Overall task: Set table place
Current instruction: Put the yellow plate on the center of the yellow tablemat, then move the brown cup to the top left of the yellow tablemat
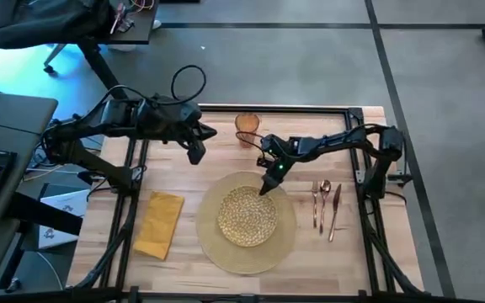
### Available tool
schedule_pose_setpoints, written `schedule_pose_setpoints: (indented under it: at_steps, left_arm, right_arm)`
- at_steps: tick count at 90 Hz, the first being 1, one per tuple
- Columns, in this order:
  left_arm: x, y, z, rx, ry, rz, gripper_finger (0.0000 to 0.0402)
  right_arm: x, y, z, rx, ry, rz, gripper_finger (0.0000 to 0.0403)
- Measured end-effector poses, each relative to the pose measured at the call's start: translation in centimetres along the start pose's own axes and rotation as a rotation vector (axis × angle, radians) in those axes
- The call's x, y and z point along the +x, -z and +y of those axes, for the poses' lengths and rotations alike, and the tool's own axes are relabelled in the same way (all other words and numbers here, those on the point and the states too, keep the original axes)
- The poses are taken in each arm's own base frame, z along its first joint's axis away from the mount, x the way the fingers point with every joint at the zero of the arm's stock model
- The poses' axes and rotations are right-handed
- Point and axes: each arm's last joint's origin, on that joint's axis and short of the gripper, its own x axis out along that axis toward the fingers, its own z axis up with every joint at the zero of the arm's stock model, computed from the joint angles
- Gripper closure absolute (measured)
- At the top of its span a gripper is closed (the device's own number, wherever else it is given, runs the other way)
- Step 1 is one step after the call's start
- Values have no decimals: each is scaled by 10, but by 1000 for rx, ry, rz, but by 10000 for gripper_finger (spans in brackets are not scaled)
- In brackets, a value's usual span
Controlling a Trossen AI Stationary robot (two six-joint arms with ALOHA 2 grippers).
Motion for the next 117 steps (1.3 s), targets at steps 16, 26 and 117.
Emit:
schedule_pose_setpoints:
  at_steps: [16, 26, 117]
  left_arm:
    - [0, 0, 0, 0, 1, 1, 402]
    - [0, 0, 0, 0, 0, 2, 402]
    - [17, 0, 5, -45, -54, 25, 402]
  right_arm:
    - [12, 0, -3, 16, 25, -13, 402]
    - [18, 2, -2, 8, 59, -26, 402]
    - [-6, 31, 29, -37, 339, -40, 231]
